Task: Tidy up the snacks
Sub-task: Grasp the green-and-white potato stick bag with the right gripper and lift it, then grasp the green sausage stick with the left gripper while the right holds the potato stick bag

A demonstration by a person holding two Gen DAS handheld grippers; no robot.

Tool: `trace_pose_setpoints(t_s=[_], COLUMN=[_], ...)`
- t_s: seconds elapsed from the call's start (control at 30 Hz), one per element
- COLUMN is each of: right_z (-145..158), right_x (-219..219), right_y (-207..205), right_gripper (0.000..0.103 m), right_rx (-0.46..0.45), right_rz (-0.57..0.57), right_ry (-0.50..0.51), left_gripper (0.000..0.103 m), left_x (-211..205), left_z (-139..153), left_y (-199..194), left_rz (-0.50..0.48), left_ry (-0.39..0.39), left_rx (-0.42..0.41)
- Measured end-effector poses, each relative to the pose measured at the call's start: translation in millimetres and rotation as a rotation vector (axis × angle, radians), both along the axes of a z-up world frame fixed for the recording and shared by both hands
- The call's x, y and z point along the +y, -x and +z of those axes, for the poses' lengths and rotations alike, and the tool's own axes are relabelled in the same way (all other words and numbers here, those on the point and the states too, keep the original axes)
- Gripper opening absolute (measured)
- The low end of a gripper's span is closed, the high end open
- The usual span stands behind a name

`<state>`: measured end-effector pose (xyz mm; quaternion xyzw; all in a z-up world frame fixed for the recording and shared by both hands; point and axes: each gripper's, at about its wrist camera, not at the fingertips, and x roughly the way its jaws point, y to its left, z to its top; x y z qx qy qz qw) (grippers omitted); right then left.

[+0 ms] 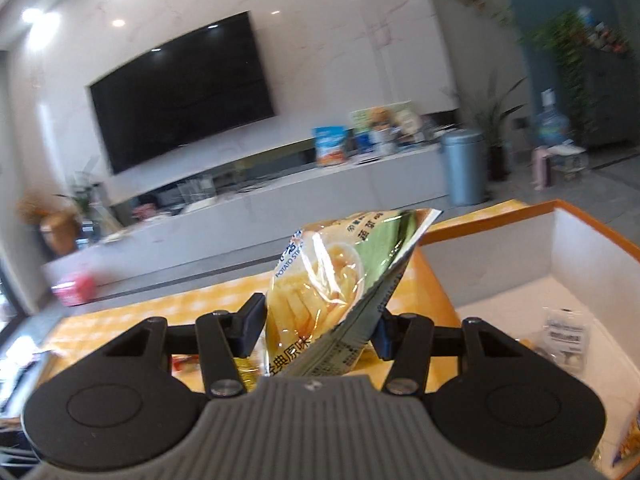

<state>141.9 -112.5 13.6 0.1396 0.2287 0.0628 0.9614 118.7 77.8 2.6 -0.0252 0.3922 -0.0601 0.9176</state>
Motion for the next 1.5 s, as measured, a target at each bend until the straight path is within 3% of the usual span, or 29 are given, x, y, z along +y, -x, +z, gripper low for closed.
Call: trace_pose_setpoints(t_s=[0.1, 0.27, 0.5, 0.63, 0.87, 1.03, 1.2, 1.4, 1.43, 1.5], right_z=[6.0, 8.0, -1.1, -6.8, -17.1, -23.5, -28.2, -26.4, -27.0, -27.6], right_x=[-16.1, -44.0, -75.1, -93.7, -125.6, -138.7, -139.1, -134.3, -134.2, -133.8], right_y=[3.4, 8.9, 2.4, -4.2, -15.0, -17.4, -27.3, -27.6, -27.4, -26.8], right_gripper=[0.052, 0.052, 0.053, 0.053, 0.053, 0.053, 0.053, 0.053, 0.053, 0.053], right_rx=[-0.006, -0.058, -0.066, -0.046, -0.008, 0.015, 0.032, 0.022, 0.023, 0.023], right_rz=[0.053, 0.011, -0.099, -0.152, -0.244, -0.322, -0.348, -0.325, -0.324, -0.326], right_ry=[-0.017, -0.057, -0.048, -0.103, -0.209, -0.232, -0.233, -0.155, -0.15, -0.142], left_gripper=[0.096, 0.096, 0.096, 0.096, 0.09, 0.09, 0.09, 0.09, 0.083, 0.08], left_x=[-21.9, -60.4, -111.7, -127.4, -145.3, -155.6, -158.0, -141.1, -138.8, -139.4], left_z=[6.3, 2.4, -25.1, -42.9, -68.2, -89.1, -105.1, -115.9, -114.9, -113.2], left_y=[1.4, -10.0, -35.5, -58.6, -84.5, -105.2, -117.8, -131.8, -131.6, -128.4], left_rz=[-0.11, -0.233, -0.377, -0.457, -0.613, -0.675, -0.692, -0.592, -0.579, -0.574], left_ry=[-0.037, -0.118, -0.329, -0.31, -0.357, -0.409, -0.396, -0.216, -0.2, -0.204], left_rx=[-0.022, -0.015, 0.056, 0.154, 0.118, 0.195, 0.248, 0.31, 0.304, 0.296])
